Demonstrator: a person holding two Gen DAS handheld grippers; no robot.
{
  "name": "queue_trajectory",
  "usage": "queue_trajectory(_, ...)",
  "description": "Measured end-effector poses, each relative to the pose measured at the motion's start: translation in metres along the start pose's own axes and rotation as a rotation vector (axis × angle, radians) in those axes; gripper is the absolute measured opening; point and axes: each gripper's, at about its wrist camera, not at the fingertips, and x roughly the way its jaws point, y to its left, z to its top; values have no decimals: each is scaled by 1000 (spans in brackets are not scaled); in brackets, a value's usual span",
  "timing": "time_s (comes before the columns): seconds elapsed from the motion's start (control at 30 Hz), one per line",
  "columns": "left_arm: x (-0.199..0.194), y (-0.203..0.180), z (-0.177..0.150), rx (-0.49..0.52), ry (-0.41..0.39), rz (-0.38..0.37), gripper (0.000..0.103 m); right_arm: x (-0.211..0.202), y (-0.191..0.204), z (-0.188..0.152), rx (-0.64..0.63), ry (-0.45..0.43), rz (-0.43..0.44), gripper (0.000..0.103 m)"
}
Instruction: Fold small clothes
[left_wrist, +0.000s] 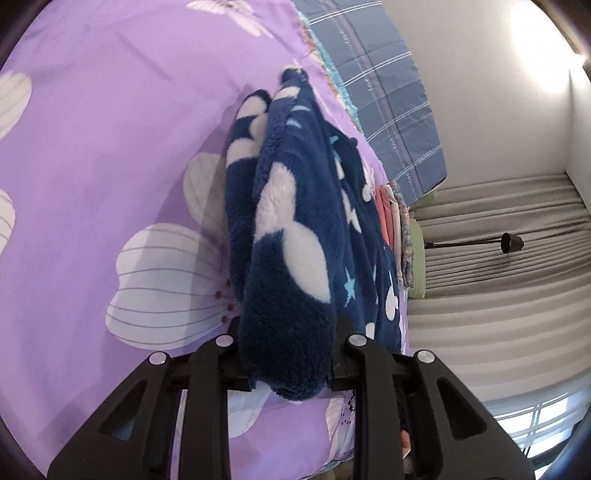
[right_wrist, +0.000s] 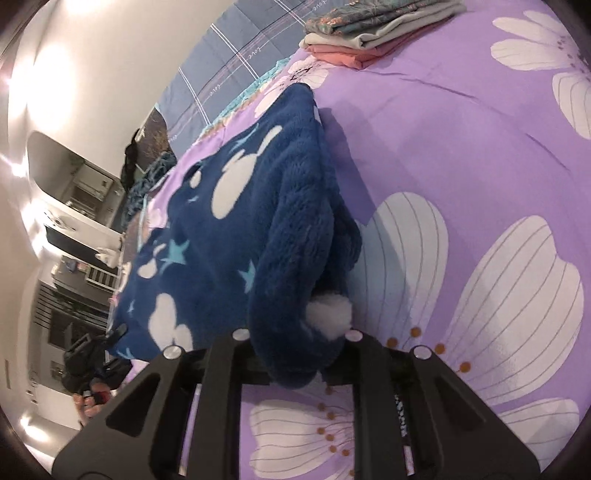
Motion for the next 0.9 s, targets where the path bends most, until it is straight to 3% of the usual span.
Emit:
queue_trajectory(0.47,11,17,8,3,42,-2,27,9,-9,-7,33,14,-79,31)
queue_trajectory(0.6,5,30,1,62,36,110,34,-5,-4,-7,8,-16,-174,42)
queue_trajectory(0.67,-6,40,-1,66,22,121,35,-23,0,-7,-16,-93,-289,52)
queue_trajectory(0.8,-32,33,-9,153,-55,235,36,-42,21,-11,-104,-208,-385,53)
queue_trajectory(0.9,-47,16,-11,257,-159,346,36,-37,59,-22,-256,-253,-383,53)
